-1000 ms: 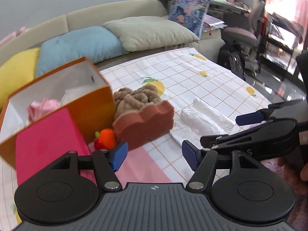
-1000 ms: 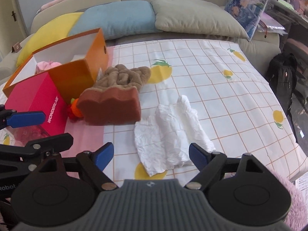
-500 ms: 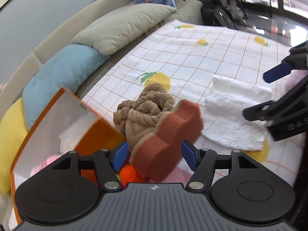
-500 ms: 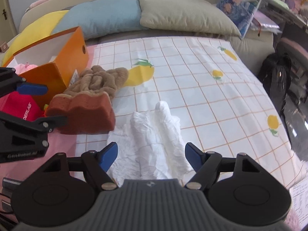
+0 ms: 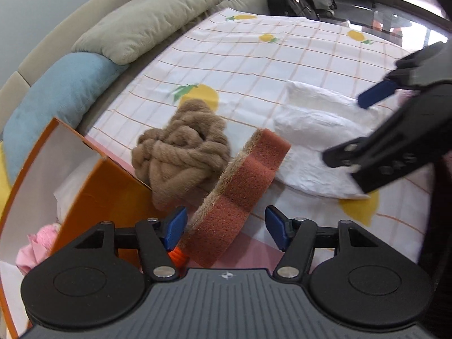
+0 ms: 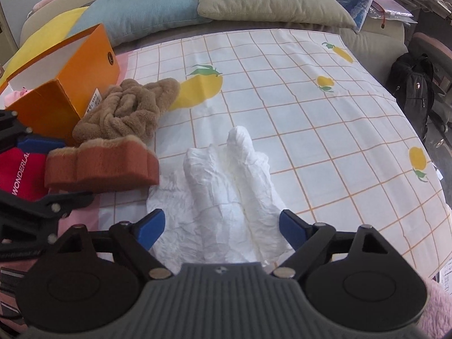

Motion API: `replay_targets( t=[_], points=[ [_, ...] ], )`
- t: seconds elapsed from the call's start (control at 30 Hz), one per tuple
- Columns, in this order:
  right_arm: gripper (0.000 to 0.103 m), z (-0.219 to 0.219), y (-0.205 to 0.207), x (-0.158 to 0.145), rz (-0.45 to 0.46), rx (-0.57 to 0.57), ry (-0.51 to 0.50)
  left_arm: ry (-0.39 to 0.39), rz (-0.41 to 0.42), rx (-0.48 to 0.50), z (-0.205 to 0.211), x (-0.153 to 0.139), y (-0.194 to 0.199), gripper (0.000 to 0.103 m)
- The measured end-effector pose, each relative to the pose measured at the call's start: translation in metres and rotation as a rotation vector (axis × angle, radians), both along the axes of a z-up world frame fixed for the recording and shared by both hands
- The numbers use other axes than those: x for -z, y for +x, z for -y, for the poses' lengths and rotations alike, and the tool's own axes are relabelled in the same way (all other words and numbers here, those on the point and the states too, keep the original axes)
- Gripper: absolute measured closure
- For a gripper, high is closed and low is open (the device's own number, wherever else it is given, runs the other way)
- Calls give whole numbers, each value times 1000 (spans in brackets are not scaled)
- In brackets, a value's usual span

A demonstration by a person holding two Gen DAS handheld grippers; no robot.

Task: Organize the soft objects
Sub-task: 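Grasp the brown sponge with the left tool while the right tool grasps the white tissue, then carry the sponge and tissue with both tools over the orange box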

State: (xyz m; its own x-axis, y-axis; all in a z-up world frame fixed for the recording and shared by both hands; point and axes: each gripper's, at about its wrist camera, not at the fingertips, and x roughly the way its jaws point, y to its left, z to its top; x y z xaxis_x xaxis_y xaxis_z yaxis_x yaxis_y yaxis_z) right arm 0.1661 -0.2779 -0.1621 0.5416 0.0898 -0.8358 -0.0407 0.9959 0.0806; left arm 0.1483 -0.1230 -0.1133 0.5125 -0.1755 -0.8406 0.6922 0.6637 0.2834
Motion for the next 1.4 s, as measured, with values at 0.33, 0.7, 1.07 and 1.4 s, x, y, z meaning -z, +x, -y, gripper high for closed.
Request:
replay_targets(
  t=[0.33, 0.7, 1.07, 1.4],
  points=[
    [9, -15, 9, 20, -55, -57, -110, 58, 53, -23, 12, 21, -6, 45],
    [43, -12, 8, 21, -36, -44, -108, -108, 44, -163, 2, -7, -19, 63],
    [93, -19, -9, 3, 35, -89, -142, -293, 28, -324, -23, -48, -55, 63],
    [93, -25, -44, -43, 189, -77, -130, -433, 89, -440, -60, -89, -76, 63]
  ],
)
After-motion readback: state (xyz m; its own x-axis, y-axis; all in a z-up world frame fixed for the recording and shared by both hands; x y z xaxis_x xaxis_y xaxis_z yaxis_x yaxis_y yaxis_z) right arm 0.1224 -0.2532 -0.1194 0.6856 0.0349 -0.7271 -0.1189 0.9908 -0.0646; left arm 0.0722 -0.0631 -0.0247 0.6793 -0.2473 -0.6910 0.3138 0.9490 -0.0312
